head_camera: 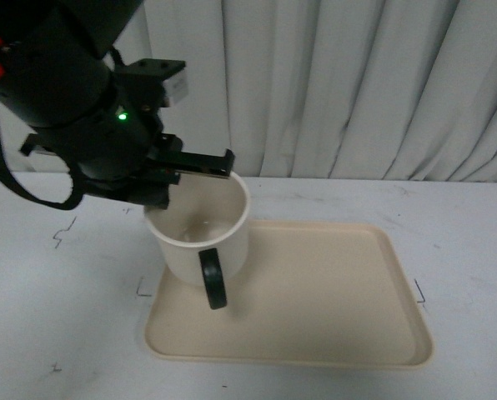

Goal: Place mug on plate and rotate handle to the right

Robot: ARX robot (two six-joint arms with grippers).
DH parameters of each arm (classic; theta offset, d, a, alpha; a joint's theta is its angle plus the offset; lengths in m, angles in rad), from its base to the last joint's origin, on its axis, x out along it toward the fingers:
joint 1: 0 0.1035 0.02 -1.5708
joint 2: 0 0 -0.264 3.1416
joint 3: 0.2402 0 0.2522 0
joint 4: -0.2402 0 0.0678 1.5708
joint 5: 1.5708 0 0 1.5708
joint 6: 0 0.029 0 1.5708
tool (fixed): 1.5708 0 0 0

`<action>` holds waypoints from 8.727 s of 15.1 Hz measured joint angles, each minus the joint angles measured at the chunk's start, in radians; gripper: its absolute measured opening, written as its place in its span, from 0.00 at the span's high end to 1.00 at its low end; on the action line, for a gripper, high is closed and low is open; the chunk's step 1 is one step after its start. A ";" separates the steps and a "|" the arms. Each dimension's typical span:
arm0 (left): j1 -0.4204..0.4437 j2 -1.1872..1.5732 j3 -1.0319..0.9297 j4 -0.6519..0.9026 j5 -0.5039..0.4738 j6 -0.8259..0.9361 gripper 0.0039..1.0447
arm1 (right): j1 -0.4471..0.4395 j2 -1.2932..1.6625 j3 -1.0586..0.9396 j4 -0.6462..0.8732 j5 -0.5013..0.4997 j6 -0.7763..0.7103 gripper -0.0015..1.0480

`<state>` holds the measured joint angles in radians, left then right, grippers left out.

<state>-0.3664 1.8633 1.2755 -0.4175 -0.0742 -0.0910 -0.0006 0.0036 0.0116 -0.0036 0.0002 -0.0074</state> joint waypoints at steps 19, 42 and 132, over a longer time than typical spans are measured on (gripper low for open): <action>-0.200 0.279 0.234 -0.072 -0.018 0.043 0.72 | 0.000 0.000 0.000 0.000 0.000 0.000 0.06; 0.229 -0.701 -1.157 1.447 -0.062 0.077 0.99 | 0.000 0.000 0.000 0.000 0.000 0.000 0.06; 0.364 -1.858 -1.267 0.414 0.074 0.080 0.06 | 0.353 2.475 2.179 -1.172 -0.256 -1.037 0.42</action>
<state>-0.0021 0.0055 0.0086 -0.0036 -0.0002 -0.0109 0.3523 2.4790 2.1910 -1.1759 -0.2554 -1.0443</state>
